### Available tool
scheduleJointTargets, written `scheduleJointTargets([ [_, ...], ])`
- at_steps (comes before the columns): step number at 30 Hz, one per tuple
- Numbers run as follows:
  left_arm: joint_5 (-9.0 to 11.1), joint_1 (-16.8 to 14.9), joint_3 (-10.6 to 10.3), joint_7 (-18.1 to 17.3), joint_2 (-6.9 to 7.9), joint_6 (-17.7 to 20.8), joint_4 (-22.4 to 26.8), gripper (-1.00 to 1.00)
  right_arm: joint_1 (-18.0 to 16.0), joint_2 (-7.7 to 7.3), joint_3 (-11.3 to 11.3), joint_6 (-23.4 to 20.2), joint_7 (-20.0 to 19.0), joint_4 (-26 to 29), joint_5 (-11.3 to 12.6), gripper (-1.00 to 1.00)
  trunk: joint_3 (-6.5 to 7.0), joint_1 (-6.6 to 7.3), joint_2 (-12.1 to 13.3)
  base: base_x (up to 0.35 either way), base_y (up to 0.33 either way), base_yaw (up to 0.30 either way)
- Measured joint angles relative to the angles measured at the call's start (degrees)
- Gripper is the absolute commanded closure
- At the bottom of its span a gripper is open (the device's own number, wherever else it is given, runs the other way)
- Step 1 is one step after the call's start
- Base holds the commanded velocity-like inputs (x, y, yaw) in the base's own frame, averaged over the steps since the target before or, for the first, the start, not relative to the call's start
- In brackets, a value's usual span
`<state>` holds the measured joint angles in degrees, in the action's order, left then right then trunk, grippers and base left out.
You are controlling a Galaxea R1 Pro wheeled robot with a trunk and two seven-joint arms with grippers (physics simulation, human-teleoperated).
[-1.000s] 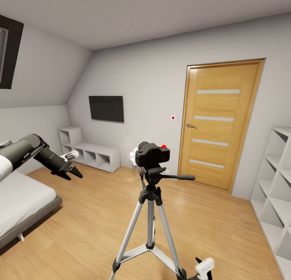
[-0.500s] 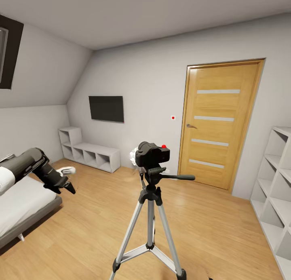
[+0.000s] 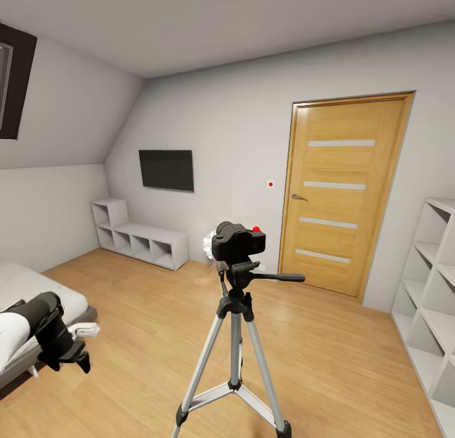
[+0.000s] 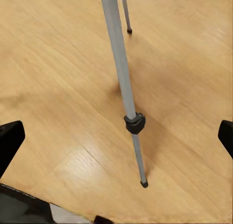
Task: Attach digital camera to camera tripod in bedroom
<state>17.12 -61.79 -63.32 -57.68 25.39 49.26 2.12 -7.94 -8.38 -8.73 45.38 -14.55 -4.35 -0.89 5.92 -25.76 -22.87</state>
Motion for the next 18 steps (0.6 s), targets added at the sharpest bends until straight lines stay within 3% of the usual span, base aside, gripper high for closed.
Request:
scheduleJointTargets([
  [6, 1.7, 5.7, 0.2, 8.8, -0.41, -1.2, -0.7, -1.0, 2.0, -1.06, 0.0, -6.2, 2.6, 0.0, 0.0, -1.0, 0.0, 0.0, 0.0, 0.0, 0.0, 0.0],
  [7, 4.0, 8.0, 0.2, 12.7, -0.52, -1.5, -0.9, -1.0, 2.8, -1.49, 0.0, -9.5, 4.0, 0.0, 0.0, -1.0, -0.02, 0.01, 0.0, 0.0, 0.0, 0.0],
  [16, 13.0, 16.3, 0.4, 20.3, -1.56, -3.5, -1.0, -1.0, 5.7, -2.36, 0.0, -19.8, 7.4, 0.0, 0.0, -1.0, 0.0, 0.0, 0.0, 0.0, 0.0, 0.0],
  [17, 14.9, 19.6, 0.8, 23.4, -2.48, -4.8, -1.0, -1.0, 7.5, -2.38, 0.0, -22.3, 7.8, -0.1, -0.1, -1.0, -0.03, 0.0, 0.0, 0.0, 0.0, 0.0],
  [18, 15.0, 21.0, 0.4, 24.2, -2.92, -5.3, -1.0, -1.0, 8.0, -2.35, 0.0, -22.8, 7.8, -0.1, -0.1, -1.0, -0.03, 0.0, 0.0, 0.0, 0.0, 0.0],
])
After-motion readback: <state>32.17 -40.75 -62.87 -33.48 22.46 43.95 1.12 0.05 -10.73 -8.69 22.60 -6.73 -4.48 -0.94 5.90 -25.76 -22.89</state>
